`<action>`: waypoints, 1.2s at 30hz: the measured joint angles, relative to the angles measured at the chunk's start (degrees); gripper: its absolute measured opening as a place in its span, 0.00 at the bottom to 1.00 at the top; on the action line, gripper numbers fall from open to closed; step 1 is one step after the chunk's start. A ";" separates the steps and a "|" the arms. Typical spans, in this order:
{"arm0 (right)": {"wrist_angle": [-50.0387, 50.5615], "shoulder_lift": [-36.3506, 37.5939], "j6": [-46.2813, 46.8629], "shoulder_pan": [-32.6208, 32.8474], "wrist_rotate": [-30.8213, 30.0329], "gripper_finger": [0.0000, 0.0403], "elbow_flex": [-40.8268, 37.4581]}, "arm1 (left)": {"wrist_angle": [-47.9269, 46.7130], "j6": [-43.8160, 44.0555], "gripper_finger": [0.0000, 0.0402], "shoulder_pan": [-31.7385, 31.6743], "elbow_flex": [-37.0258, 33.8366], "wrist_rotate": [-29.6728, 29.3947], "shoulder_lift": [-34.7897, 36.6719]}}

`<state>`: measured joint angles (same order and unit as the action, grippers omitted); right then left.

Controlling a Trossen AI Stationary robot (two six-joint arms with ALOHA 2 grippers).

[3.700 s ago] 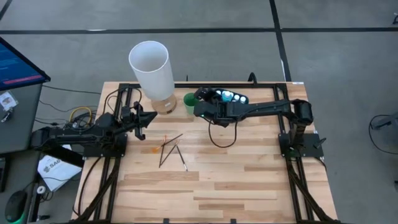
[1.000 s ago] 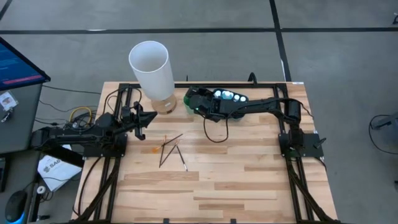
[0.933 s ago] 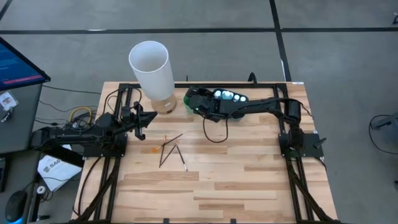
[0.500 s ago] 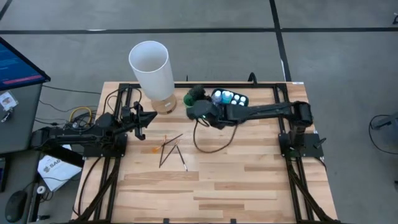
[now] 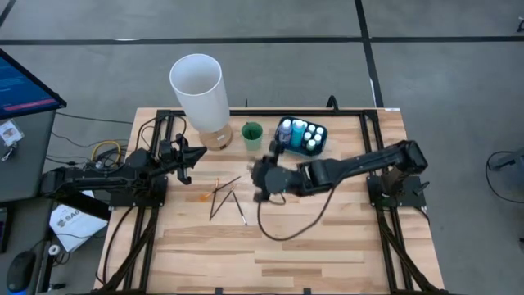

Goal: Pick & Place Paint Supplies
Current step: Put the right silver paint brush into the green cup

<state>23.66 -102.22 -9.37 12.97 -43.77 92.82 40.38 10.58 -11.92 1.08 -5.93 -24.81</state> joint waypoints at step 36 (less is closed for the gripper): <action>10.98 -24.68 42.79 3.57 33.40 0.58 6.48 | 0.09 -0.01 0.01 0.00 0.00 0.01 -0.01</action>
<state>34.64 -126.91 33.43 16.53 -10.37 99.30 40.47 10.57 -11.92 1.08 -5.93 -24.82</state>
